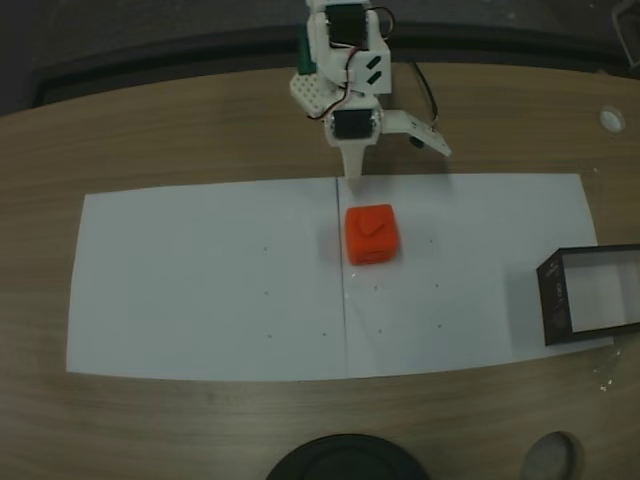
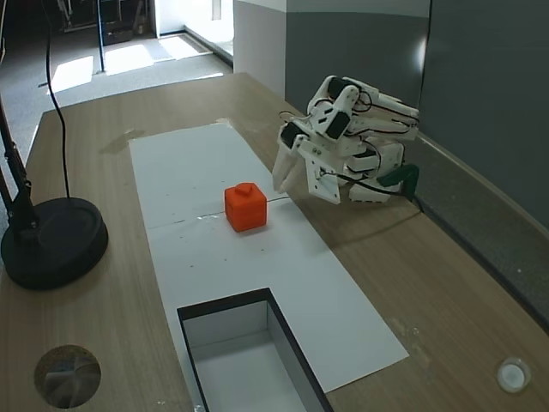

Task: Grab a orange square and put it in the box.

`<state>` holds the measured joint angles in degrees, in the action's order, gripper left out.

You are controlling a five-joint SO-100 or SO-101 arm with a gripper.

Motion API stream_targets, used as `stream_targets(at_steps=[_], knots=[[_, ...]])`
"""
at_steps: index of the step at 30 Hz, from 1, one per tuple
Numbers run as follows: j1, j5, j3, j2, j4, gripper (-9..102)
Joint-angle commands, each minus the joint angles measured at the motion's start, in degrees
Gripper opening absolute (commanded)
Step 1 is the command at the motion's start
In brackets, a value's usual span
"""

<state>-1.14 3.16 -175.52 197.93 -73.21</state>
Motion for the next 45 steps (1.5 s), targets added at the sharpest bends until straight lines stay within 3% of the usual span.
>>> stream_targets(at_steps=[1, 21, 26, 30, 35, 45], knots=[[-0.2, 1.0, 3.5, 1.2, -0.6, 0], [-0.7, 0.6, 3.5, 1.3, -0.4, 0], [-0.8, 0.6, 0.3, 1.2, 12.7, 0], [-0.7, 0.6, 3.6, 1.2, 19.4, 12], [-1.0, 1.0, 11.7, 1.0, 19.0, 36], [0.2, 0.7, 21.2, -9.5, 14.6, 38]])
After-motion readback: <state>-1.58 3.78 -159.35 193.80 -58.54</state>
